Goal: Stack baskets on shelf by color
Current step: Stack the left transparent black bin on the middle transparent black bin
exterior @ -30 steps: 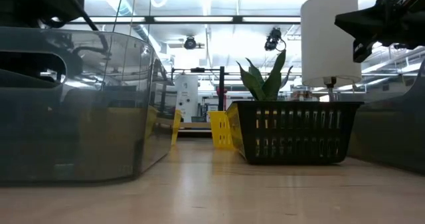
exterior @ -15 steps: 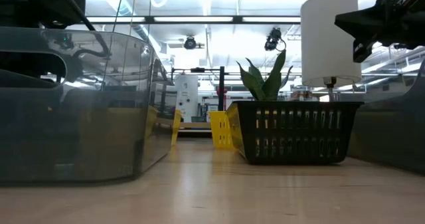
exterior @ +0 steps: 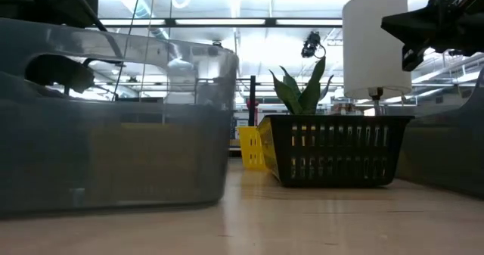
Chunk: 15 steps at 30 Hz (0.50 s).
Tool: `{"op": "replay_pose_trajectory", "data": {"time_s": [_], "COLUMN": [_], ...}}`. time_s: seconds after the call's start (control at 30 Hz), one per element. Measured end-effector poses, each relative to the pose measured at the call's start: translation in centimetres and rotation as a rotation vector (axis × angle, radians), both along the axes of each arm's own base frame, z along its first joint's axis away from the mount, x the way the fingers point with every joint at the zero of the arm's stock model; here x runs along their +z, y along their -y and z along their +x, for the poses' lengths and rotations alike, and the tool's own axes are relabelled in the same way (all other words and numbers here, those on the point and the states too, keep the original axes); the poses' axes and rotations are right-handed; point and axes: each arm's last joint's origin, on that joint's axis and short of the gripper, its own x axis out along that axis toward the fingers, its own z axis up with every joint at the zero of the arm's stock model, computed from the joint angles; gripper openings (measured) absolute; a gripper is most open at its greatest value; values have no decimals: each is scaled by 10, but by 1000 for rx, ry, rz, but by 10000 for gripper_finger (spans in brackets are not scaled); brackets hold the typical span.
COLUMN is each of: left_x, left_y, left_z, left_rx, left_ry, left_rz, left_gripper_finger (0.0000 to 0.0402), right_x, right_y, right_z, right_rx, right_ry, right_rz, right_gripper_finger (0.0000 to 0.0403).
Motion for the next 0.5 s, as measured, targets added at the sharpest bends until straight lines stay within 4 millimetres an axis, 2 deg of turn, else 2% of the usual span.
{"op": "replay_pose_trajectory", "data": {"time_s": [0.3, 0.5], "left_x": [3, 32], "left_y": [-2, -1], "left_z": [-9, -6], "left_rx": [-7, -1], "left_ry": [-87, -96], "left_rz": [-32, -29], "left_gripper_finger": [6, 6], "right_x": [0, 0], "right_y": [0, 0], "right_z": [0, 0], "right_rx": [0, 0], "right_ry": [0, 1], "right_rz": [0, 0], "right_gripper_finger": [27, 27]}}
